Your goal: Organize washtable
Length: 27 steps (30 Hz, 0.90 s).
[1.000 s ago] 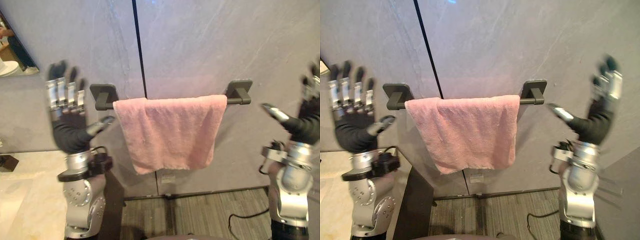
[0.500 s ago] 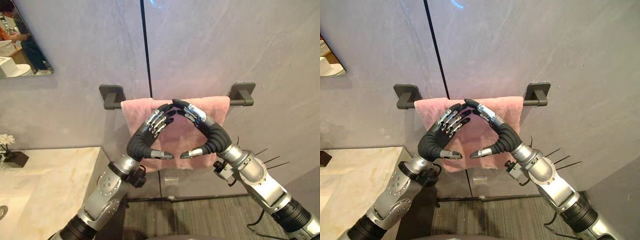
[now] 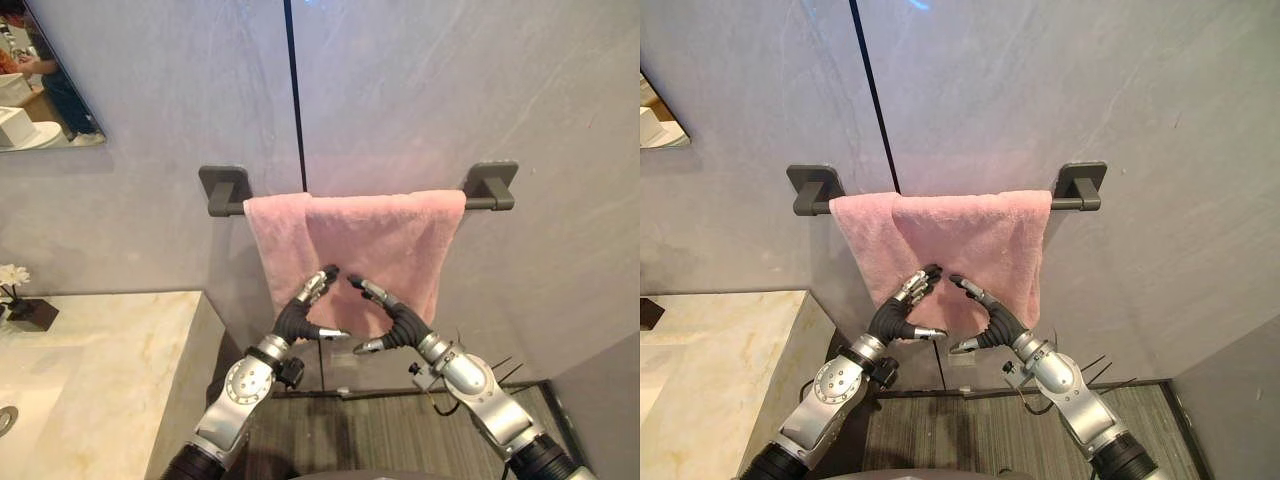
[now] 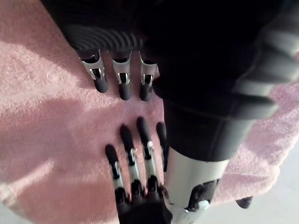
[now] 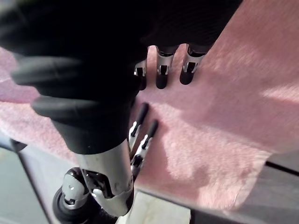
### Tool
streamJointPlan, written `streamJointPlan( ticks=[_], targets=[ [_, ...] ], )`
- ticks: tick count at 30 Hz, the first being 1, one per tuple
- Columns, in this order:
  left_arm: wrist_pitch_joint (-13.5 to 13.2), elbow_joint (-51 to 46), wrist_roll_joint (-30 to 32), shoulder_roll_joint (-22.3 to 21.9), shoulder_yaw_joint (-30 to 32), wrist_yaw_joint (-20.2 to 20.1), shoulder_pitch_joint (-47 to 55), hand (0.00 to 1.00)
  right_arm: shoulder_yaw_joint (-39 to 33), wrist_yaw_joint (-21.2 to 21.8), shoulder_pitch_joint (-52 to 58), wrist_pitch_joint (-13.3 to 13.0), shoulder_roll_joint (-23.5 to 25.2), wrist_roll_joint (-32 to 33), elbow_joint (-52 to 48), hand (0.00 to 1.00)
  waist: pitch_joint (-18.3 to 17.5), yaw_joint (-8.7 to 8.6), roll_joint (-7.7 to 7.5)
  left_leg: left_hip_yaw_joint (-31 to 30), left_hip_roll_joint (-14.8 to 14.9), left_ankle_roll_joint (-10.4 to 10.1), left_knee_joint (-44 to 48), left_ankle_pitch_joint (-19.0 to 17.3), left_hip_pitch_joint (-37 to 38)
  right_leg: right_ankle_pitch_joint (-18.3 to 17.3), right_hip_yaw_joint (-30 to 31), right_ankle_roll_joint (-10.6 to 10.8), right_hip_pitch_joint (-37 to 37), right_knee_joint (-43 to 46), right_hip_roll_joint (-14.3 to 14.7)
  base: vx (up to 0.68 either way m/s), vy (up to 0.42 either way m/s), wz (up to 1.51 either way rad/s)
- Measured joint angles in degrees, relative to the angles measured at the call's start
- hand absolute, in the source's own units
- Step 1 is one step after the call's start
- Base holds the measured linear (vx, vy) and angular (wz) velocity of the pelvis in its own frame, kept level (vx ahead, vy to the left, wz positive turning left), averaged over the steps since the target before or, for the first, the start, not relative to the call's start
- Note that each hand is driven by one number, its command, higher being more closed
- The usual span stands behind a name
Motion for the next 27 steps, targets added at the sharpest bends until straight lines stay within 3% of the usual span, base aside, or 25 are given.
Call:
streamJointPlan(
  ticks=[6, 15, 27],
  targets=[
    [0.0, 3.7, 4.8, -1.8, 5.6, 4.1, 0.3, 0.0, -9.8, -3.5, 3.8, 0.0, 4.4, -3.0, 0.0, 0.0, 0.4, -0.11, -0.68, 0.0, 0.4, 0.0, 0.0, 0.0, 0.3, 0.0, 0.1, 0.0, -0.1, -0.1, 0.0, -0.02, -0.011, 0.0],
    [0.0, 3.2, 6.0, -5.7, 18.9, 8.1, 5.3, 0.0, -25.1, -7.3, 10.7, 0.0, 10.8, -3.6, -3.7, 0.0, 0.8, -0.61, -1.38, 0.4, 0.1, -0.1, 0.0, -0.1, 0.2, 0.0, 0.0, 0.0, -0.1, -0.5, 0.2, 0.0, 0.0, -0.01],
    [0.0, -3.5, 6.6, -12.5, 26.5, 9.7, 15.0, 0.0, -33.6, -8.1, 21.7, -0.1, 17.9, -4.0, -5.2, 0.0, 0.9, -1.44, -1.25, 0.5, 0.3, -0.3, 0.0, -0.7, 0.2, 0.0, 0.0, 0.0, -0.1, -0.8, 0.3, 0.0, 0.0, 0.0]
  ],
)
